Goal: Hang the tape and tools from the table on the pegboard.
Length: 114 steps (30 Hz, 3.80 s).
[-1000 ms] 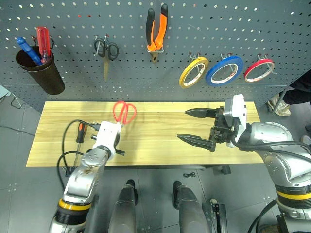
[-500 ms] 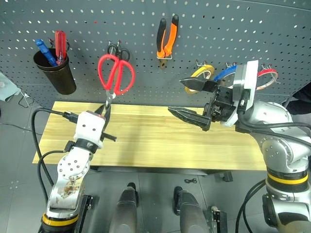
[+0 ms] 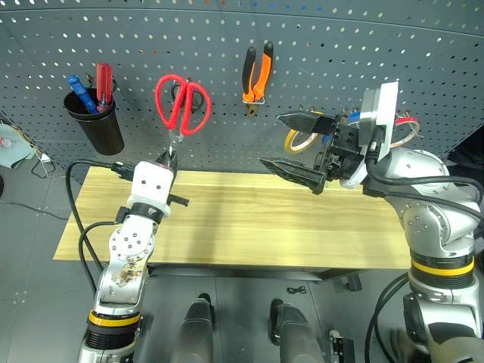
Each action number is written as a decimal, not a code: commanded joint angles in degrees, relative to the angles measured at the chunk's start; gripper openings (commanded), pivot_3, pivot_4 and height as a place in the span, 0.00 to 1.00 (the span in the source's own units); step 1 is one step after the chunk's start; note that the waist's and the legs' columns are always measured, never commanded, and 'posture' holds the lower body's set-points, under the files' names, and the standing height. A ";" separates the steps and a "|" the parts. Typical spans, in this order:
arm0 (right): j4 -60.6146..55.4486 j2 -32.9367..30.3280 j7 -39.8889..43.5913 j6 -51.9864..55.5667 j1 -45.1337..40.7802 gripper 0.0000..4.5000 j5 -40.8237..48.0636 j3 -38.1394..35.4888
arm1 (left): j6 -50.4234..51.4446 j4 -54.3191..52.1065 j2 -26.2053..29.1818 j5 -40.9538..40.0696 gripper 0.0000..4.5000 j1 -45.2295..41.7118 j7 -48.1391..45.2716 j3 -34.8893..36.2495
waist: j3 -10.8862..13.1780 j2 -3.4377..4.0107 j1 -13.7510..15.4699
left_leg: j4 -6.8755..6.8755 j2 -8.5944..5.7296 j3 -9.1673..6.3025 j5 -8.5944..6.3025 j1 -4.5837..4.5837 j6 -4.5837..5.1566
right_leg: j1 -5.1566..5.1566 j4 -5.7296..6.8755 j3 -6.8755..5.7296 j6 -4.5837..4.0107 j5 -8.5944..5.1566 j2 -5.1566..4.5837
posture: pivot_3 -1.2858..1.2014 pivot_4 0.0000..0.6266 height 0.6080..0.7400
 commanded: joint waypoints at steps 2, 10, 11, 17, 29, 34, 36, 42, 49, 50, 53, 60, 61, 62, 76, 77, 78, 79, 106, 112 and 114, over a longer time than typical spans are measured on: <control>-1.69 -1.42 -0.37 -0.39 -0.28 1.00 -0.13 -1.42 | 1.29 1.30 -0.61 0.76 0.02 -2.21 0.41 0.11 | -0.03 0.00 -0.12 | 0.01 0.01 -0.01 0.00 0.01 0.01 | 0.00 0.02 0.01 -0.03 0.02 0.01 | 0.52 0.30 1.00; -2.04 -1.85 -0.89 -0.23 0.41 1.00 -0.10 -1.47 | 3.95 3.44 -1.50 0.86 0.13 -5.11 0.03 -0.72 | -0.04 -0.01 -0.15 | 0.03 0.01 -0.01 0.02 0.02 0.02 | 0.00 0.09 0.03 -0.19 0.12 0.02 | 0.52 0.32 1.00; -2.00 -1.89 -0.85 -0.30 0.53 1.00 -0.27 -1.33 | 3.96 3.64 -1.64 0.65 0.26 -5.08 -0.09 -0.72 | -0.04 -0.01 -0.16 | 0.04 0.00 -0.01 0.02 0.02 0.03 | 0.01 0.09 0.03 -0.20 0.12 0.02 | 0.52 0.32 1.00; -2.19 -2.20 -0.79 0.16 1.17 1.00 -0.16 -1.29 | 4.49 2.23 -1.66 0.87 0.86 -3.43 -0.36 -0.61 | -0.04 -0.01 -0.23 | 0.05 0.01 -0.01 0.02 0.06 0.04 | 0.01 0.15 0.05 -0.23 0.14 0.03 | 0.52 0.34 1.00; -2.59 -0.16 -1.52 -0.53 5.49 1.00 -8.43 9.37 | 6.75 11.16 8.43 -5.54 0.98 0.85 -9.32 9.02 | 0.05 0.08 -0.27 | 0.04 0.08 -0.01 0.04 0.31 0.07 | -0.02 0.54 0.16 0.00 -0.22 0.10 | 0.54 0.49 1.00; -2.42 4.38 -4.23 0.93 3.14 1.00 -12.32 15.01 | 12.12 21.49 15.28 -8.38 0.98 -3.62 -15.85 10.62 | 1.11 0.16 -0.06 | 0.00 0.20 -0.03 0.08 0.55 0.14 | -0.03 0.88 0.22 -0.49 -0.55 0.23 | 0.55 0.58 1.00; -3.20 5.60 -4.60 1.96 2.49 1.00 -12.76 16.10 | 14.25 25.96 17.77 -8.82 0.98 -6.40 -18.25 10.12 | 1.91 0.13 0.06 | 0.00 0.20 -0.06 0.13 0.54 0.21 | -0.06 0.95 0.25 -0.51 -0.56 0.28 | 0.55 0.62 1.00; -2.17 6.46 -3.14 2.91 -0.49 1.00 -14.88 19.33 | 16.02 44.60 21.64 -8.21 0.98 -18.61 -23.98 6.61 | 4.30 0.23 0.96 | -0.01 0.22 -0.17 0.17 0.43 0.27 | -0.10 0.97 0.43 -0.56 -0.61 0.47 | 0.55 0.71 1.00; 0.24 5.94 -0.93 3.53 -3.86 1.00 -15.94 19.47 | 14.06 60.71 22.01 -5.39 0.98 -28.47 -27.22 1.38 | 7.34 0.22 0.88 | -0.01 0.23 -0.19 0.18 0.29 0.28 | -0.24 1.06 0.45 -0.25 -0.46 0.51 | 0.54 0.79 1.00; 0.40 6.03 -0.93 3.70 -4.17 1.00 -15.88 19.37 | 12.86 62.71 21.88 -4.49 0.98 -29.39 -26.79 0.58 | 7.54 0.22 0.74 | -0.01 0.23 -0.19 0.18 0.21 0.29 | -0.32 1.08 0.45 -0.24 -0.45 0.51 | 0.54 0.79 1.00; 0.29 6.07 -1.01 4.21 -4.59 1.00 -15.76 19.14 | 12.47 66.26 21.13 -3.73 0.98 -30.90 -24.06 0.42 | 8.28 0.22 0.37 | -0.01 0.23 -0.21 0.18 -0.06 0.29 | -0.57 1.16 0.45 -0.27 -0.44 0.52 | 0.54 0.80 1.00; -0.55 5.38 -1.34 5.57 -4.50 1.00 -15.52 18.25 | 18.31 65.16 20.79 -5.67 0.48 -29.76 -24.24 2.24 | 8.57 0.24 -0.45 | -0.04 0.23 -0.21 0.18 -0.08 0.28 | -0.71 1.54 0.47 -0.16 -0.59 0.52 | 0.54 0.80 1.00; -0.49 5.37 -1.30 5.58 -4.50 1.00 -15.59 18.27 | 18.54 65.07 20.83 -5.72 0.37 -29.72 -24.21 2.30 | 8.57 0.24 -0.48 | -0.04 0.23 -0.20 0.19 -0.08 0.28 | -0.78 1.56 0.50 -0.21 -0.64 0.52 | 0.54 0.80 1.00; -0.48 5.36 -1.25 5.59 -4.49 1.00 -15.58 18.25 | 19.07 64.81 20.84 -5.89 0.26 -29.67 -23.99 2.52 | 8.57 0.24 -0.51 | -0.05 0.23 -0.21 0.20 -0.08 0.27 | -0.84 1.64 0.50 -0.27 -0.67 0.52 | 0.54 0.80 1.00; -2.08 4.97 -0.29 6.31 0.07 1.00 -9.56 11.47 | 18.93 30.08 20.77 -14.48 0.19 -17.74 -27.62 8.50 | 8.50 0.14 0.11 | -0.25 0.23 -0.23 0.32 -0.18 0.04 | -0.92 1.61 0.48 -0.45 -0.75 0.52 | 0.57 0.61 1.00; -2.46 5.59 -0.52 6.55 0.20 1.00 -8.07 10.18 | 19.44 25.86 20.51 -15.68 0.19 -16.24 -27.33 9.78 | 8.47 0.10 0.22 | -0.27 0.23 -0.22 0.32 -0.17 0.02 | -0.91 1.57 0.49 -0.47 -0.72 0.52 | 0.57 0.59 1.00; -2.57 6.43 -0.87 6.55 0.22 1.00 -6.81 9.10 | 19.97 22.83 20.04 -16.86 0.19 -15.28 -26.88 11.04 | 8.46 0.09 0.21 | -0.29 0.23 -0.23 0.35 -0.17 -0.02 | -0.92 1.55 0.48 -0.50 -0.71 0.52 | 0.58 0.56 1.00; -3.05 7.72 -1.81 6.88 -0.19 1.00 -4.38 7.03 | 21.23 18.39 19.22 -18.78 0.19 -14.57 -26.00 13.04 | 8.43 0.07 0.25 | -0.40 0.23 -0.23 0.42 -0.13 -0.14 | -0.92 1.53 0.48 -0.49 -0.71 0.52 | 0.58 0.55 1.00; 10.15 17.66 -9.99 -1.26 -20.17 1.00 1.14 -2.57 | -7.51 46.66 18.01 -18.67 0.19 -62.55 -15.01 15.83 | 3.09 -1.15 3.29 | -1.12 0.22 -0.43 1.03 -0.12 -0.87 | -0.52 0.65 -0.02 -0.67 0.08 0.54 | 0.58 0.29 1.00; 9.01 16.46 -11.33 -0.05 -19.46 1.00 1.17 -2.84 | -16.18 56.24 17.06 -17.81 0.19 -62.00 -13.06 16.54 | 3.04 -1.16 2.38 | -1.12 0.22 -0.43 1.04 -0.11 -0.87 | -0.53 0.79 -0.03 -0.70 0.14 0.54 | 0.57 0.31 1.00; 8.53 15.93 -11.66 0.44 -19.11 1.00 1.32 -2.77 | -17.56 58.27 16.86 -17.89 0.19 -61.88 -12.09 16.99 | 3.04 -1.16 2.16 | -1.12 0.22 -0.43 1.04 -0.12 -0.87 | -0.53 0.80 -0.03 -0.70 0.15 0.54 | 0.57 0.32 1.00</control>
